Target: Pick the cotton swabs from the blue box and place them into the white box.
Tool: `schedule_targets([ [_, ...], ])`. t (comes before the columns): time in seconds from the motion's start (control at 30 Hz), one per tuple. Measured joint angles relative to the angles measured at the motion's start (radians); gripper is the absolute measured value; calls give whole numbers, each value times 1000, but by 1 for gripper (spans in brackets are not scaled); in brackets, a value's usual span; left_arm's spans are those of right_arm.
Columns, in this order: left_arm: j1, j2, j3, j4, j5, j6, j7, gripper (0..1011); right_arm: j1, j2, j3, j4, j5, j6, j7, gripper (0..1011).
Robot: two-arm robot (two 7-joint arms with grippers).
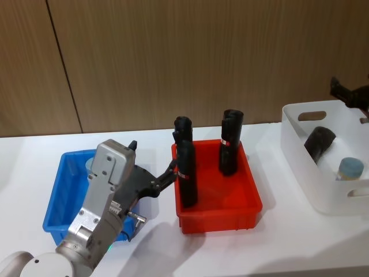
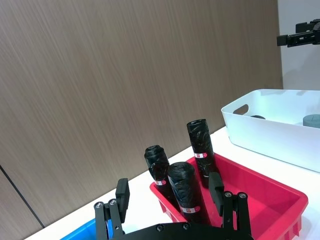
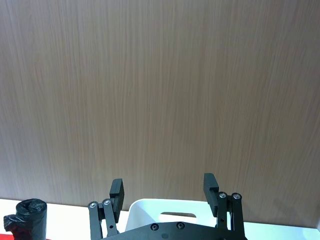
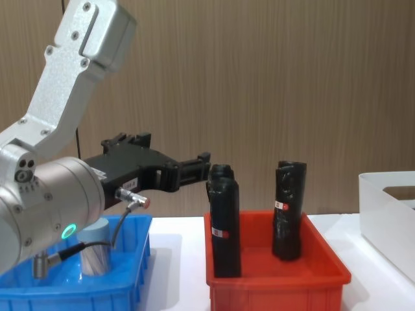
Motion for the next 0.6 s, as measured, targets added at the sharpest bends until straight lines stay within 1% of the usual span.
schedule_targets([
  [0.23,0,0,0,0,0,0,0,1004,-26,0,-7,-27,1,0,-6,1002],
  [0.4,0,0,0,0,0,0,0,1004,-64,0,-18,-66,3,0,-14,1002],
  [0.47,0,0,0,0,0,0,0,1004,-94,0,-26,-97,5,0,-20,1002],
  [0.6,0,0,0,0,0,0,0,1004,-132,0,-37,-135,7,0,-28,1002],
])
